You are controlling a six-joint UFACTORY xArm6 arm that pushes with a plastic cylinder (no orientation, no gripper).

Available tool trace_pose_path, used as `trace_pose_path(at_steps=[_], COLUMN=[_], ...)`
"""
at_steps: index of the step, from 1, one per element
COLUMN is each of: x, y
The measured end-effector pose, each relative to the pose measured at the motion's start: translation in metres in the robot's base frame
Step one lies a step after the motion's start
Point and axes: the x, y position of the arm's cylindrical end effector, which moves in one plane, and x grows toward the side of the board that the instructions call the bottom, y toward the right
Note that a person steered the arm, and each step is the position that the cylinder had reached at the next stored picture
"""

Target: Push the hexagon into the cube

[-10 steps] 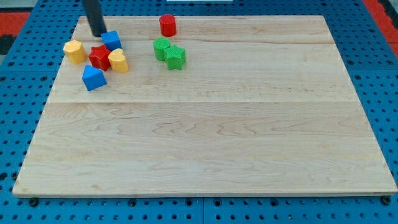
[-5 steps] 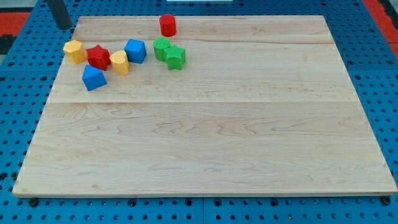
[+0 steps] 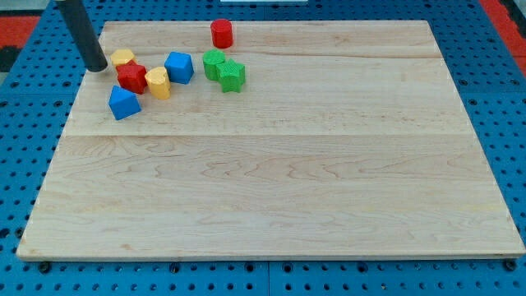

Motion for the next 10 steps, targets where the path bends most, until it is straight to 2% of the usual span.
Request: trace_pose_path(at_steps=[1,3,5,6,7,10], x=[-0.01,0.037,0.019,-0.019,-0.045,-0.039], y=[0.013,0.111,0.041,0.022,0.083,0.222])
